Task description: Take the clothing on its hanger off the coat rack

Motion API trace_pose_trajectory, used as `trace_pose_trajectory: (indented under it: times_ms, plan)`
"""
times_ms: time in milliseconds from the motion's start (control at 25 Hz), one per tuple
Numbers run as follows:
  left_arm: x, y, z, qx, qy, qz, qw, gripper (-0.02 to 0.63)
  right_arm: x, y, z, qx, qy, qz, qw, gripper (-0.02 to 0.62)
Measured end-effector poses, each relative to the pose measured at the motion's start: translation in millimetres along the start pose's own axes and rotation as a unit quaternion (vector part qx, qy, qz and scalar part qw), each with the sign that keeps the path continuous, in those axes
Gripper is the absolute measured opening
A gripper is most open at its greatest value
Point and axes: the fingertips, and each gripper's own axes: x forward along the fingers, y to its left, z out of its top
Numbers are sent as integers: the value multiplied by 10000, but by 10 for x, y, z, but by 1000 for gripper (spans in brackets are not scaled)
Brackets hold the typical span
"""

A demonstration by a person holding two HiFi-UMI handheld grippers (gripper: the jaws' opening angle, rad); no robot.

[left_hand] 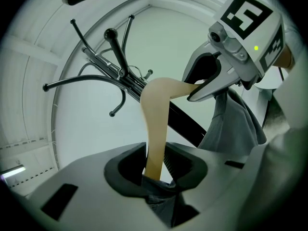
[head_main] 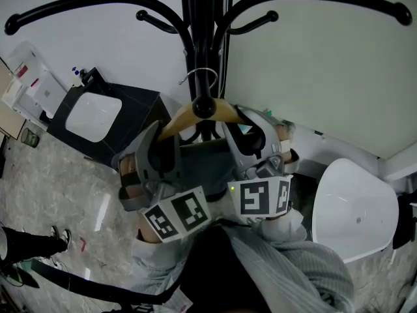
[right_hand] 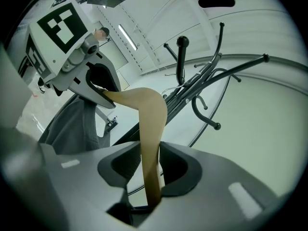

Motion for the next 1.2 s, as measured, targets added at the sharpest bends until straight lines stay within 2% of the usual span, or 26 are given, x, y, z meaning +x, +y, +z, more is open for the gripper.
trace_pose_trajectory:
  times_ms: [240,520,800,1000,1200]
  plan:
    - [-77,79,139,40,-238,170,9996,110,-92,-108,78,-1,-19,-223,9998,117]
    - [-158,77,569,109,-824,130,9965,110,-407,-449,94,-58,61,-816,9966,118]
    - [-155,-344,1084,56,-1518,-374,9877,110,-917,-771,-255,-39,659,-1385,9882,118]
    - [-168,-837,1456,-50,-2061,-1027,9731,110,-1396,-936,-612,-62,1432,-1824,9727,117]
    - [-151,-1281,1652,-97,-2268,-1494,9624,110,-1685,-991,-953,13,1927,-1997,9607,118]
